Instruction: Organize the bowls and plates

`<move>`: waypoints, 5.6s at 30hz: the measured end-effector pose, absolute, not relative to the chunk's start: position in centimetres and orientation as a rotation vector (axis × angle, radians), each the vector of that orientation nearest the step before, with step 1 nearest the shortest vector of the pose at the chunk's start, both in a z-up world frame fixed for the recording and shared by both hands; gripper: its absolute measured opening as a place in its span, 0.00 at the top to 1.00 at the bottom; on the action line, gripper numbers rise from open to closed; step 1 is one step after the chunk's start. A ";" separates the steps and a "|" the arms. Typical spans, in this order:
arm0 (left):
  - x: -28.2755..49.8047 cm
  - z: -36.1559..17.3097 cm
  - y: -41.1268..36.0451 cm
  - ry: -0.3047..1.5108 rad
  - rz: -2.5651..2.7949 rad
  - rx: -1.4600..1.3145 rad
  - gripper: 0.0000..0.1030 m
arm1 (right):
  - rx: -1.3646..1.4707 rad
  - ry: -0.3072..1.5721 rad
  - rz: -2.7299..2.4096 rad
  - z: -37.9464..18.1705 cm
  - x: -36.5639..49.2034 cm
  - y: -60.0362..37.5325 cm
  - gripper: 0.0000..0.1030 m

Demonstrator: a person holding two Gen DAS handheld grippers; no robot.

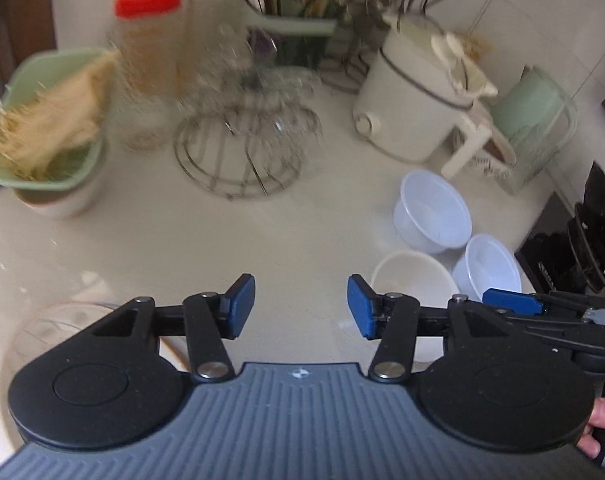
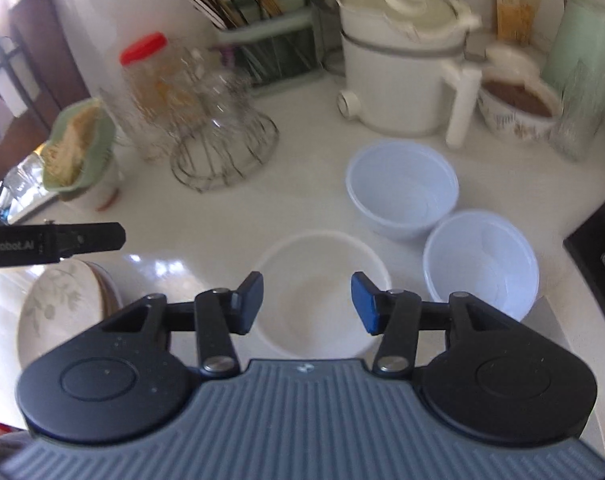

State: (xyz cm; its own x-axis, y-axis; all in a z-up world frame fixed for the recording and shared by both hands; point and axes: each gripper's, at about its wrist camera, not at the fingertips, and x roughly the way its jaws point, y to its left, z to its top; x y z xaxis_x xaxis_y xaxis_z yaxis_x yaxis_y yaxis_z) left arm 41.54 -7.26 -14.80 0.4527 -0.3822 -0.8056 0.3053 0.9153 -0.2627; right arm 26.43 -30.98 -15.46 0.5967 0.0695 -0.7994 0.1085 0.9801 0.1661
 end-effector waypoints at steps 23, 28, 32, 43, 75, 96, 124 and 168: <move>43.0 -20.4 -16.9 1.199 -0.481 0.051 0.75 | 0.247 1.070 0.039 -21.2 28.0 -35.8 0.80; 43.0 -20.7 -16.9 1.219 -0.488 0.024 0.80 | 0.255 1.075 0.069 -21.3 28.0 -36.0 0.84; 43.1 -20.4 -16.2 1.226 -0.476 -0.021 0.80 | 0.272 1.077 0.093 -21.2 28.0 -36.0 0.84; 42.1 -18.9 -10.9 1.186 -0.350 -0.092 0.80 | 0.202 1.041 0.248 -19.8 29.1 -32.0 0.83; 44.4 -17.7 -6.2 1.133 -0.341 -0.047 0.64 | 0.132 0.885 0.207 -18.7 30.7 -25.9 0.78; 41.0 -7.2 -8.1 0.888 -0.430 -0.049 0.63 | 0.185 0.633 0.131 -9.2 27.1 -28.8 0.77; 40.7 -8.1 -15.8 0.886 -0.582 0.014 0.55 | 0.260 0.586 -0.125 -9.6 23.0 -36.2 0.54; 45.6 -22.9 -30.3 1.215 -0.779 0.035 0.52 | 0.392 0.889 -0.252 -21.7 27.1 -47.8 0.47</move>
State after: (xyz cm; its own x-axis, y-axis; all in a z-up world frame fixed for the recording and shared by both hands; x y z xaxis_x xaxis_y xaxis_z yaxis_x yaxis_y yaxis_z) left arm 45.56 -30.30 -22.89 0.1276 -0.5175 -0.8461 0.5532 0.7452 -0.3724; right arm 27.11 -47.80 -21.66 0.6081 -0.0517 -0.7922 0.3721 0.9001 0.2268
